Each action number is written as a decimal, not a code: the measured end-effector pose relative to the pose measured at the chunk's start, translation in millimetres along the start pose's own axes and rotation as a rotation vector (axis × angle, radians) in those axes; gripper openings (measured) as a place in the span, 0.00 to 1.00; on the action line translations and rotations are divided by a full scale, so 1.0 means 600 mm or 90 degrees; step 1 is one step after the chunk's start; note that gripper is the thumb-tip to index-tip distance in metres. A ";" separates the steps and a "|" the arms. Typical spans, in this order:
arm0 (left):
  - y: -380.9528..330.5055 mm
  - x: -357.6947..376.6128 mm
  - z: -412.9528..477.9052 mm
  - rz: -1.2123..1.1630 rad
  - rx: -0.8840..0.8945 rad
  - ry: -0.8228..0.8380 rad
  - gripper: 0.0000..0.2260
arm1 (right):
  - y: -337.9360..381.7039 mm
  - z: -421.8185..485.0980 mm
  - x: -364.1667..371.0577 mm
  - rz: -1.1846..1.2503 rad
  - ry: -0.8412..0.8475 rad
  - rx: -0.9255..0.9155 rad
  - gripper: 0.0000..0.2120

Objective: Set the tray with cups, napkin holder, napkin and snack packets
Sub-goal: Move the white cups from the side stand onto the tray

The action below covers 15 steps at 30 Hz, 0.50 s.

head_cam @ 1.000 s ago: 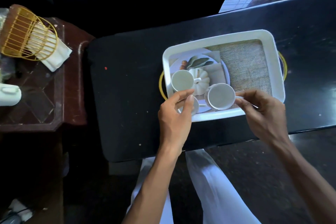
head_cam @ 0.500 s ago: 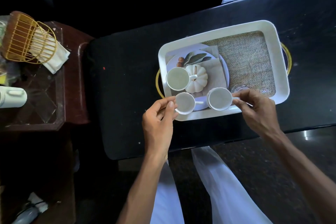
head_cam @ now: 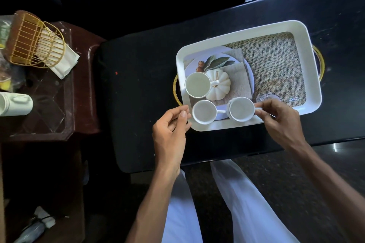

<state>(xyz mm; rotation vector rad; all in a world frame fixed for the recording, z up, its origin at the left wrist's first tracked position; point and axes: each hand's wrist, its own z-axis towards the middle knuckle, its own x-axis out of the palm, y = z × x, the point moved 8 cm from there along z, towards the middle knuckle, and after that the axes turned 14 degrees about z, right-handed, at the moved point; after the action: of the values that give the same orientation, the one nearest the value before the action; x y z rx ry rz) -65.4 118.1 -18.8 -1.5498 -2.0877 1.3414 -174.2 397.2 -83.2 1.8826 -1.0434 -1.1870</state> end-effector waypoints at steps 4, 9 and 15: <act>0.008 -0.010 0.004 -0.003 -0.004 -0.002 0.07 | 0.009 -0.004 0.001 -0.013 0.019 -0.015 0.05; 0.012 -0.030 0.012 0.006 0.008 -0.006 0.08 | 0.032 -0.014 -0.007 -0.031 0.009 -0.031 0.10; 0.022 -0.095 0.025 -0.006 0.009 -0.038 0.08 | 0.111 -0.032 -0.001 0.008 -0.055 -0.045 0.09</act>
<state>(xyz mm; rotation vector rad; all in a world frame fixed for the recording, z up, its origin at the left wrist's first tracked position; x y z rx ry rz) -42.5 62.1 -18.5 -1.5103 -2.1138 1.4129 -174.8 369.8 -19.2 1.7818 -1.0448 -1.2907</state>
